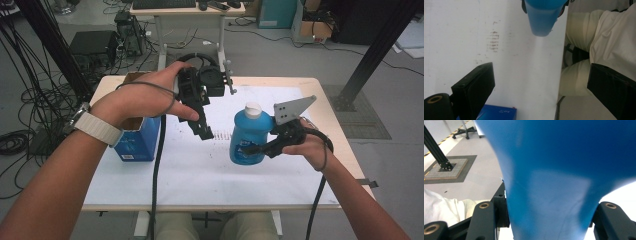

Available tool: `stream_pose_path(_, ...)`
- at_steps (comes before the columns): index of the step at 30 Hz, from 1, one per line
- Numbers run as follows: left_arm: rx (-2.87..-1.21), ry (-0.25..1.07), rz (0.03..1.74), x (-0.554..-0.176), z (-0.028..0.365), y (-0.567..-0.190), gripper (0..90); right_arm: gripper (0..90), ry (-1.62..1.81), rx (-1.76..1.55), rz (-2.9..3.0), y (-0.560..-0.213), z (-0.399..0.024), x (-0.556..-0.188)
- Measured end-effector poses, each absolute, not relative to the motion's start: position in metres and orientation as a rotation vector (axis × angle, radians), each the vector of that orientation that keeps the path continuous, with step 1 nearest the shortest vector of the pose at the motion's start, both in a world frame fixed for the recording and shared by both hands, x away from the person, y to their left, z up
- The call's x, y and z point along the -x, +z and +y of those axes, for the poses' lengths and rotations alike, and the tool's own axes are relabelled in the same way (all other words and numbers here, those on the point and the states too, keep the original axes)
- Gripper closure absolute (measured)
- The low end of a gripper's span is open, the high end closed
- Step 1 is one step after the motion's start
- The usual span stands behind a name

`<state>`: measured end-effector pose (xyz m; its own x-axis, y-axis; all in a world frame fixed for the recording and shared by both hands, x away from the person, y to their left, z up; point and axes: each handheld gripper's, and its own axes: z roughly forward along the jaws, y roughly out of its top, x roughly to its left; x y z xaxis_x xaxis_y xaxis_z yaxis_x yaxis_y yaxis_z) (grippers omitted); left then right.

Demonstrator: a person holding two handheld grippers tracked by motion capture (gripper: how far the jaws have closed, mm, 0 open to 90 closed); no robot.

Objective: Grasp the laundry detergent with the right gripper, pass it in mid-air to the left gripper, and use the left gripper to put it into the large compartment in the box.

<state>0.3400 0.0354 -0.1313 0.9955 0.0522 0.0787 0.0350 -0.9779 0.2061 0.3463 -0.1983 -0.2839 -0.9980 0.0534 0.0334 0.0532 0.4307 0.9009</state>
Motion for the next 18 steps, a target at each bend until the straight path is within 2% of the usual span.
stream_pose_path(18, -2.929, 0.118, 0.031, -0.345, 0.025, -0.136, 7.3, 43.5, 1.641, -0.042, 2.689, -0.291, -0.185, -0.356)
